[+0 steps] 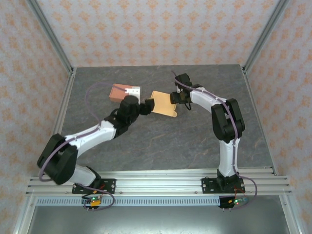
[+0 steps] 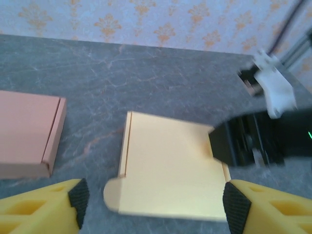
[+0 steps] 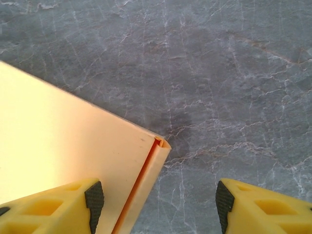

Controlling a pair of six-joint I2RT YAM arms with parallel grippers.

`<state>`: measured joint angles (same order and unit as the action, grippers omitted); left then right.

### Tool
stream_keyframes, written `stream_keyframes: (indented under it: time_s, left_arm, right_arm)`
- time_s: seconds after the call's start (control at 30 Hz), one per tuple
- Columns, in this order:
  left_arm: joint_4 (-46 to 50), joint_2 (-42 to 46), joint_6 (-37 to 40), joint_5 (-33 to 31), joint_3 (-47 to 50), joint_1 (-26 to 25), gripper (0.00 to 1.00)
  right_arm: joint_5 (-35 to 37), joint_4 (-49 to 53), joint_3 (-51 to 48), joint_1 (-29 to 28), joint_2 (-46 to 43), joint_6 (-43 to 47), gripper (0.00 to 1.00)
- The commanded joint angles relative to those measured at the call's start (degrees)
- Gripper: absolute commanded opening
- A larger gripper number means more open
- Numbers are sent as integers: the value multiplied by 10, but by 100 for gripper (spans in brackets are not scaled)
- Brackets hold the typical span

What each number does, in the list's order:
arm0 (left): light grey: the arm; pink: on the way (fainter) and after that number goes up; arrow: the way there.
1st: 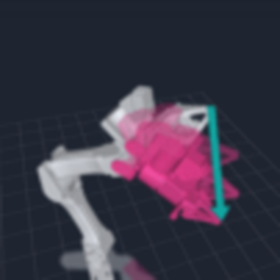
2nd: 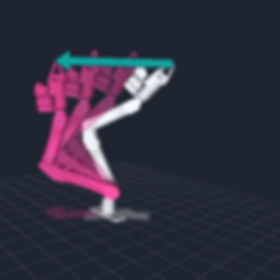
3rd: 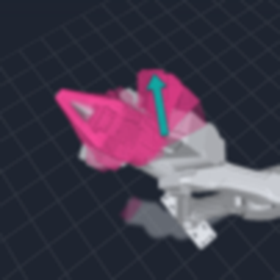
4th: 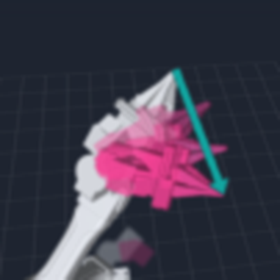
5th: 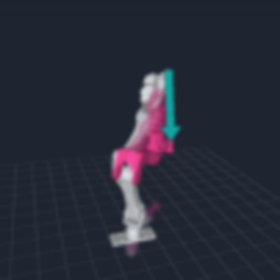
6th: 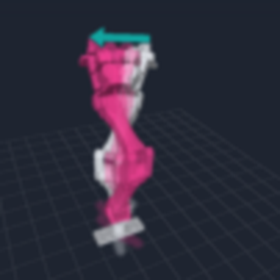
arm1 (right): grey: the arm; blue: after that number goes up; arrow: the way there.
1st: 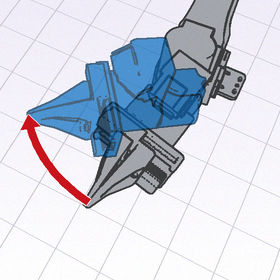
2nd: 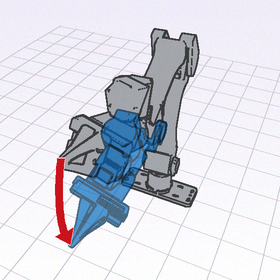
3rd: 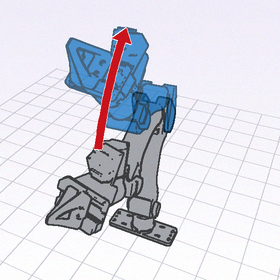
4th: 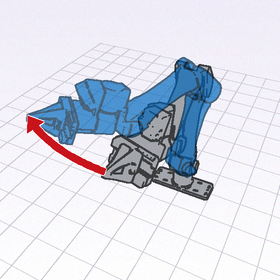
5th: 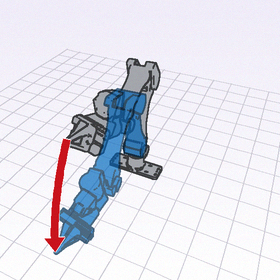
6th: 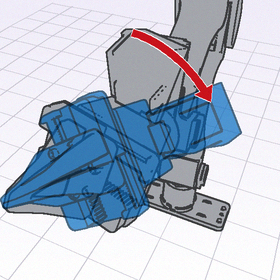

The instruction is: Fold the paper box

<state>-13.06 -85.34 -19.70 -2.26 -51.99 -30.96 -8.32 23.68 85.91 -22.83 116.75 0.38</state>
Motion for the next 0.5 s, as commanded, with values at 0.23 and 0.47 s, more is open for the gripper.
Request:
stream_keyframes:
  time_s: [0.23,0.47]
  left_arm:
    - [70,-223,-43,140,-152,71,59]
    - [74,-284,-54,162,-162,72,54]
  right_arm:
    - [-212,-63,-85,75,-87,-214,65]
    - [-333,-185,-170,100,-80,-350,68]
